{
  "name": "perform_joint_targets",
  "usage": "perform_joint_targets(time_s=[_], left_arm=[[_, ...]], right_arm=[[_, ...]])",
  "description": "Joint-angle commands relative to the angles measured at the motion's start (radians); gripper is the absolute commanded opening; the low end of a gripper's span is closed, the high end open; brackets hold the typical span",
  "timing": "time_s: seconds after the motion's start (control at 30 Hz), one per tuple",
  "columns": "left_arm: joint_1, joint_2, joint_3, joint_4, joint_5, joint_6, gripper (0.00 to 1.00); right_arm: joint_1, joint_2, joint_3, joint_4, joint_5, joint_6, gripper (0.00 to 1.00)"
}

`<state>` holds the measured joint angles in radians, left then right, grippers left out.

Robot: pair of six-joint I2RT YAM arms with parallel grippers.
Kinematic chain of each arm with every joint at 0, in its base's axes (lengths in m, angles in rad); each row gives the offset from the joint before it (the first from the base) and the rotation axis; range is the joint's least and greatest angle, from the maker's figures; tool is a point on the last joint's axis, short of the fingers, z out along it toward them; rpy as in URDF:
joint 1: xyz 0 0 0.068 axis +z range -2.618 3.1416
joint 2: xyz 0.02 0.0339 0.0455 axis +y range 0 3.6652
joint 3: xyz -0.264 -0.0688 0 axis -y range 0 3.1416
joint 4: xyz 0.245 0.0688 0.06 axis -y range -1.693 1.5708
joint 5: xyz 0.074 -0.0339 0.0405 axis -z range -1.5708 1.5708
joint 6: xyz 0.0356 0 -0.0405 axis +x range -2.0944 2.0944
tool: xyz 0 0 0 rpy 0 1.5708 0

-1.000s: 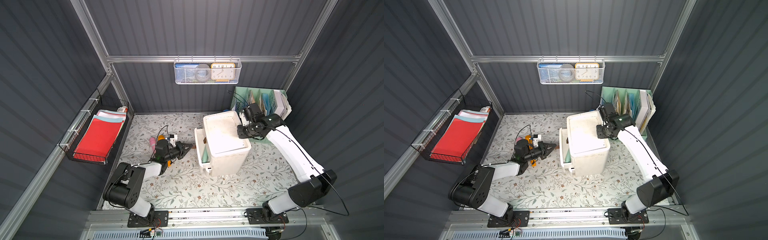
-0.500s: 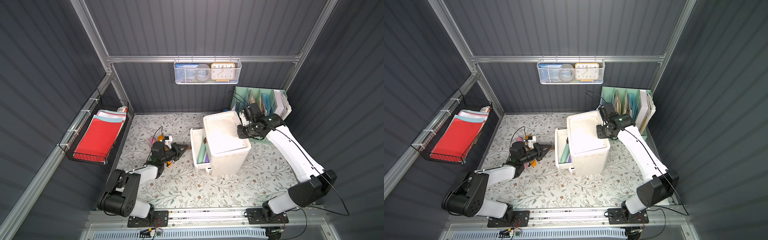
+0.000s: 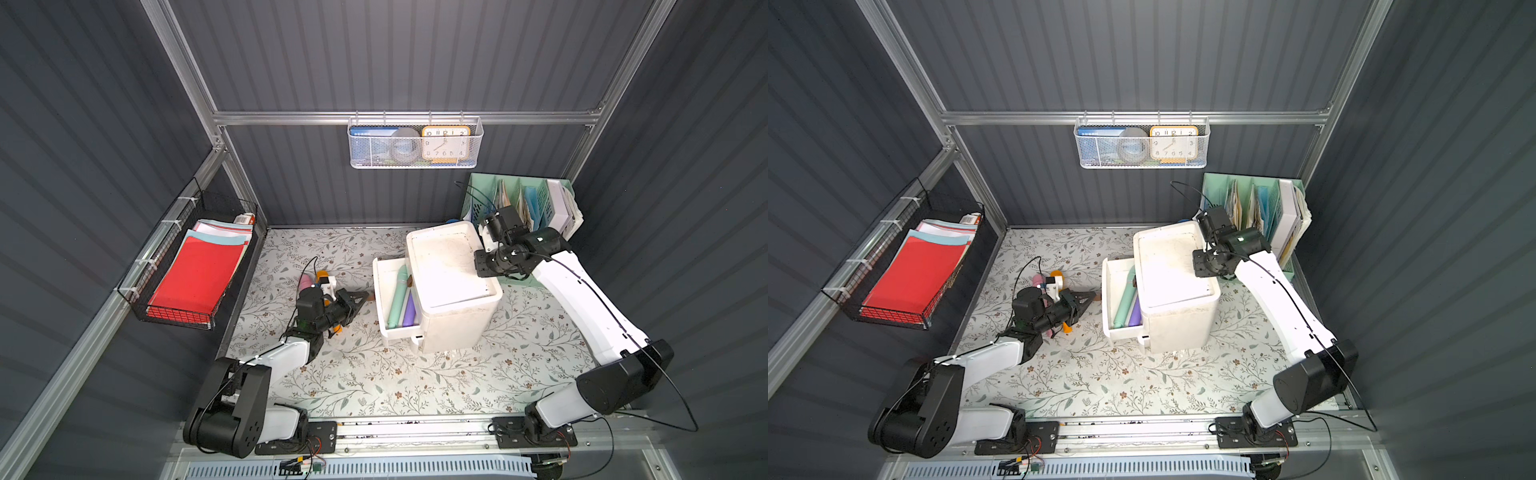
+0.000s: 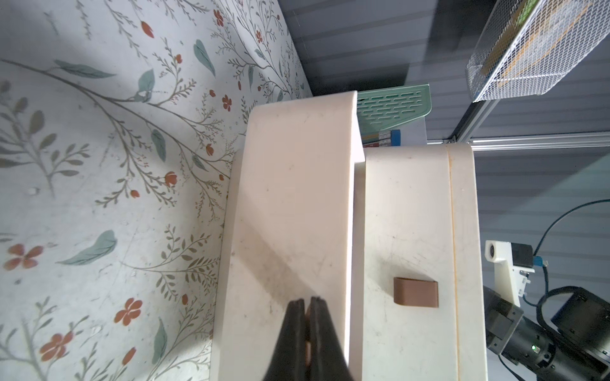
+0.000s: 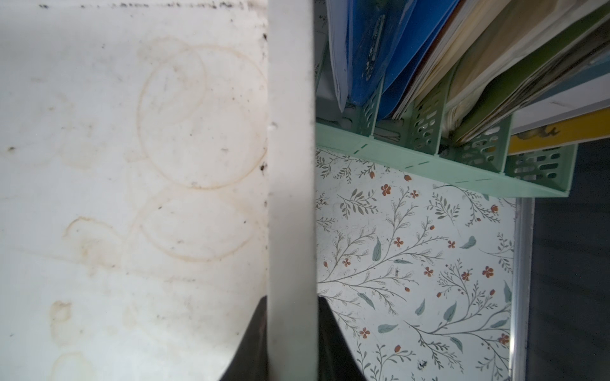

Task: Take the microphone out of the drawer
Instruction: Open the drawer in the storage box.

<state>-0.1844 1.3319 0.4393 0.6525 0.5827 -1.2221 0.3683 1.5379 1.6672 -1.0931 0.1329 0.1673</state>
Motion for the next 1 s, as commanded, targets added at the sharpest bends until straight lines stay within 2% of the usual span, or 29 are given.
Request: perform_joint_targets(time_s=[0.0,0.2,0.23,0.3,0.37,0.43,0.5,0.73,0.97], left_arm=[[0.011,-0.054,-0.017,-0.033,-0.066,0.033,0.00],[0.011,-0.089,0.000,-0.111,-0.086,0.070,0.00],[0.011,-0.085,0.006,-0.119,-0.077,0.076,0.03],[0.011,-0.074,0.022,-0.134,-0.060,0.089,0.16],[0.011,-0.059,0.041,-0.156,-0.044,0.100,0.35],[0.011,-0.051,0.063,-0.194,-0.036,0.123,0.46],[0.011,-0.051,0.100,-0.261,-0.035,0.171,0.52],[0.010,-0.064,0.327,-0.639,-0.116,0.477,0.58],[-0.015,0.016,0.565,-0.867,-0.116,0.687,0.58]], right_arm=[[0.001,0.057,-0.045,-0.062,-0.023,0.018,0.00],[0.001,0.060,-0.044,-0.060,-0.027,0.018,0.00],[0.001,0.061,-0.045,-0.060,-0.029,0.018,0.00],[0.001,0.062,-0.043,-0.060,-0.032,0.020,0.00],[0.001,0.063,-0.041,-0.060,-0.033,0.020,0.00],[0.001,0.063,-0.041,-0.060,-0.034,0.020,0.00],[0.001,0.062,-0.041,-0.060,-0.032,0.018,0.00],[0.001,0.066,-0.043,-0.056,-0.032,0.018,0.00],[0.001,0.075,-0.040,-0.055,-0.040,0.018,0.00]])
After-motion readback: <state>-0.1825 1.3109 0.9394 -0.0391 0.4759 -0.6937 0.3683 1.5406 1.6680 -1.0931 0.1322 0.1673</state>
